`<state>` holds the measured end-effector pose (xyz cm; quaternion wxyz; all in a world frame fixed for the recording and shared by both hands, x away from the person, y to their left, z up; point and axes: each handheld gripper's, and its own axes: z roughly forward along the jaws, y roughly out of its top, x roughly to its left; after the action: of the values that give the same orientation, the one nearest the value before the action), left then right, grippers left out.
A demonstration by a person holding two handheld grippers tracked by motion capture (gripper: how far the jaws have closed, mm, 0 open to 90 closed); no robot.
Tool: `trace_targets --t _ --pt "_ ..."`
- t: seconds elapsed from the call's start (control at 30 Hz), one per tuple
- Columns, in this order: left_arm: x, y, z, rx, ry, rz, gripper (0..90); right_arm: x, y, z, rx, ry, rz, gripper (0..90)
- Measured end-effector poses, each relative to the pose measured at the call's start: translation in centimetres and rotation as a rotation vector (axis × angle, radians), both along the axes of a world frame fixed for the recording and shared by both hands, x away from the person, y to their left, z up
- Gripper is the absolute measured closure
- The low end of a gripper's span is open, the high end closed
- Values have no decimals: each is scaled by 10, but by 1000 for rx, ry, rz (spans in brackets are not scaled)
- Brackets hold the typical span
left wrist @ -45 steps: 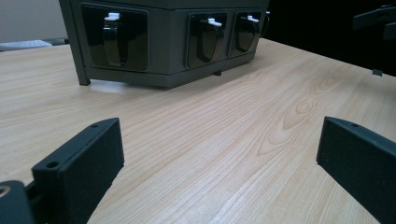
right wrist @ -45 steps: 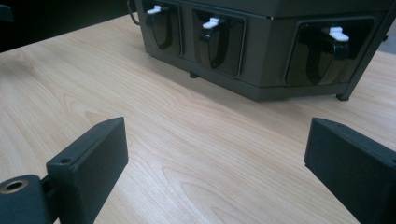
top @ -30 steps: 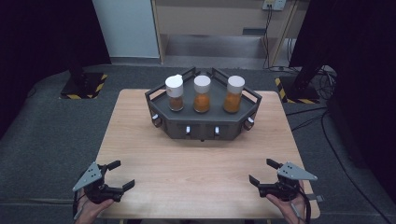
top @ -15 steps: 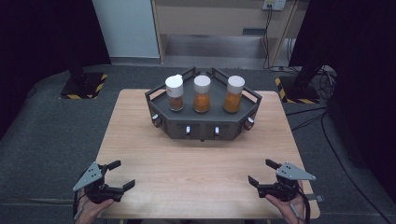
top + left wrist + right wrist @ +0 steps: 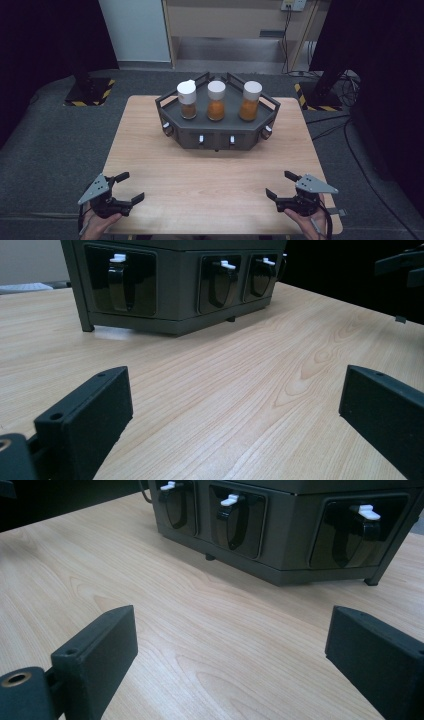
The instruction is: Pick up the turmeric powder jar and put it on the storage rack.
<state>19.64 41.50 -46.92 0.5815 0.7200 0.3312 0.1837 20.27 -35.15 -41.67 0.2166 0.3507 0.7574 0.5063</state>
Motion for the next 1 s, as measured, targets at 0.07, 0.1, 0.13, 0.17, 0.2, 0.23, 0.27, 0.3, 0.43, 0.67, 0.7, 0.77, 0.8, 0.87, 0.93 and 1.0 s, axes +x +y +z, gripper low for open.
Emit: trace_targets --t 0.07,0.1,0.13,0.17,0.2,0.23,0.27,0.3,0.43,0.67,0.7,0.77,0.8,0.87,0.93,1.0 --pt "1 -1 -1 -12 2 8 0 0 -2 -1 12 -3 -5 67" --pt "2 -1 -2 -19 4 11 0 0 -2 -2 15 -1 -10 67" --pt "2 -1 -2 -19 9 15 0 0 -3 -3 22 7 -12 67" --pt "3 -1 -2 -18 18 20 0 1 -4 -3 28 11 -14 67" --pt "3 -1 -2 -14 19 21 0 1 -5 -4 32 14 -16 67" --pt "3 -1 -2 -17 17 20 0 2 -7 -5 40 15 -17 68" --pt "3 -1 -2 -16 15 18 0 2 -8 -6 46 18 -15 68" --pt "2 0 -1 -9 12 16 0 2 -9 -5 49 18 -14 68" --pt "1 1 -2 -11 9 16 0 2 -7 -4 42 5 -9 69" --pt "-1 2 -1 -12 5 12 0 0 -3 -2 26 -1 -5 69" --pt "0 2 -2 -14 4 12 0 0 -3 -2 25 -3 -6 69" --pt "0 1 -1 -7 6 11 0 1 -4 -3 33 1 -7 69" --pt "-1 2 -1 -8 4 11 0 1 -5 -3 35 2 -7 69" --pt "-1 2 -1 -13 3 13 0 1 -4 -3 33 2 -6 69" --pt "-1 2 -2 -14 6 15 0 0 -4 -2 30 2 -5 70" --pt "-1 2 -2 -12 3 12 0 0 -4 -2 30 0 -6 69"
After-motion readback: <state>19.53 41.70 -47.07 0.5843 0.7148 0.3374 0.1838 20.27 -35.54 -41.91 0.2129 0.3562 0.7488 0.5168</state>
